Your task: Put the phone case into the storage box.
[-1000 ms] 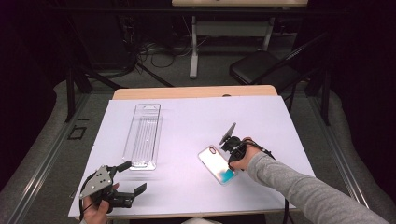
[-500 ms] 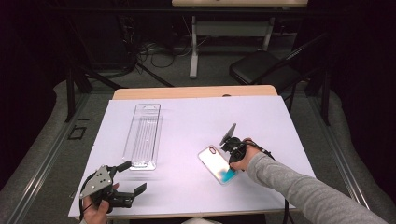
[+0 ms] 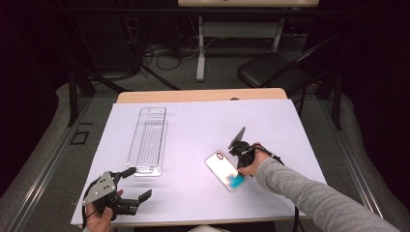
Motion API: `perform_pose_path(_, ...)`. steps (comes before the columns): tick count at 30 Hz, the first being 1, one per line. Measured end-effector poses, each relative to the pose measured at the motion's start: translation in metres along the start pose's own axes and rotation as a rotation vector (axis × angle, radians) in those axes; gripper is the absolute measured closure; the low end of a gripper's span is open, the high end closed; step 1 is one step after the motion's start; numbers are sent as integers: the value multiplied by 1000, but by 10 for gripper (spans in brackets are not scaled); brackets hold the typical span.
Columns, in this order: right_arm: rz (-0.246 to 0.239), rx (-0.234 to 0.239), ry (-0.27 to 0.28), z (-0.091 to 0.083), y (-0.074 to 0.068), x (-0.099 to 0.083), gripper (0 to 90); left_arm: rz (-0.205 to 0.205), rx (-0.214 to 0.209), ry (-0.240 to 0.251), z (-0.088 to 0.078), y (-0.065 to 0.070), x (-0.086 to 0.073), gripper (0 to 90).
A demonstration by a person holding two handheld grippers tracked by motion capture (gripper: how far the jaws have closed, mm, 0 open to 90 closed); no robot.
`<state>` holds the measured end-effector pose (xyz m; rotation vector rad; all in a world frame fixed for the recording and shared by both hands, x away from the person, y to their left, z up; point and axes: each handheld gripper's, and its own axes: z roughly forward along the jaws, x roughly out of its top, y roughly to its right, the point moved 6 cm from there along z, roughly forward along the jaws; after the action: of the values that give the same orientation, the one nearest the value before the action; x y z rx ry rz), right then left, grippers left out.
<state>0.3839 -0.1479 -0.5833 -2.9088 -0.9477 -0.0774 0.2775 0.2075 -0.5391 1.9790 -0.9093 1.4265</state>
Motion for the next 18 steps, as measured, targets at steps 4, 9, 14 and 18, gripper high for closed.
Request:
perform_pose_path(4,3,-2,-5,0,1,0,875,1,0,0,0,0,0,71)
perform_pose_path(9,25,1,4,0,1,1,876,1,1,0,0,0,0,70)
perform_pose_path(14,33,2,0,0,1,1,877,2,2,-1,0,0,0,71)
perform_pose_path(18,43,4,13,1,0,1,878,2,2,-1,0,0,0,71)
